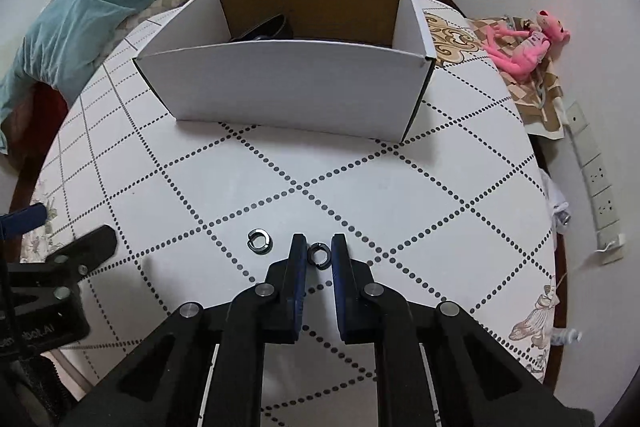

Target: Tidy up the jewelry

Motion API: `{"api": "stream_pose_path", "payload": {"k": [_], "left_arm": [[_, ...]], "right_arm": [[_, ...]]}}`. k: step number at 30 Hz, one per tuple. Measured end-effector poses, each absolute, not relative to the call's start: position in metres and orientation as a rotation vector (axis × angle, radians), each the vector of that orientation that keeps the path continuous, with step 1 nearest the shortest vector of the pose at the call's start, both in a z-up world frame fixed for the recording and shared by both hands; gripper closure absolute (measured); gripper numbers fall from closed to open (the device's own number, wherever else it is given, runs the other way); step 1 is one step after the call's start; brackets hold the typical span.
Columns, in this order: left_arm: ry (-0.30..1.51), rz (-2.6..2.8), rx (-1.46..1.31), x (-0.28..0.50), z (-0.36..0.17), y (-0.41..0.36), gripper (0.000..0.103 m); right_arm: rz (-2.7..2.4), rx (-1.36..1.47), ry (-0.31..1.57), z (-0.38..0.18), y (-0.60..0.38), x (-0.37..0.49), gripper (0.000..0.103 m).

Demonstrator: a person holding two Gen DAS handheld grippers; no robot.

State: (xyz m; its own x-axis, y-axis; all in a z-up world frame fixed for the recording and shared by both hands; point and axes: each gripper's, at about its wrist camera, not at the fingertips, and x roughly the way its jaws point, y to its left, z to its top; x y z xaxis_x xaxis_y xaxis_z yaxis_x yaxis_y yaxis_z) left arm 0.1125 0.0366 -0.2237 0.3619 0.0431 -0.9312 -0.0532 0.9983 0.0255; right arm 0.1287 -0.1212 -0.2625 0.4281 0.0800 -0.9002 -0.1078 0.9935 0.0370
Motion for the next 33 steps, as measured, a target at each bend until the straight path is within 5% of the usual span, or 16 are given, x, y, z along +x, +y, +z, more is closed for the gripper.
{"api": "stream_pose_path", "payload": {"k": [6, 13, 21, 23, 27, 31, 33], "left_arm": [[1.181, -0.059, 0.008, 0.118, -0.220, -0.005, 0.002], [1.192, -0.152, 0.038, 0.127, -0.229, -0.057, 0.031], [1.198, -0.145, 0.055, 0.135, -0.236, -0.068, 0.034], [1.206, -0.148, 0.052, 0.137, -0.238, -0.068, 0.051], [1.202, -0.151, 0.059, 0.136, -0.238, -0.068, 0.065], [1.194, -0.168, 0.054, 0.136, -0.237, -0.068, 0.093], [1.193, -0.179, 0.042, 0.135, -0.237, -0.067, 0.093]], "right_arm": [[0.031, 0.100, 1.105, -0.246, -0.177, 0.124, 0.090], [-0.058, 0.127, 1.116, -0.250, -0.218, 0.118, 0.090], [-0.089, 0.147, 1.117, -0.253, -0.231, 0.112, 0.090], [-0.089, 0.147, 1.114, -0.253, -0.230, 0.112, 0.090], [-0.095, 0.152, 1.114, -0.254, -0.232, 0.113, 0.090], [-0.096, 0.159, 1.117, -0.255, -0.234, 0.112, 0.090], [-0.097, 0.163, 1.114, -0.254, -0.234, 0.112, 0.090]]}}
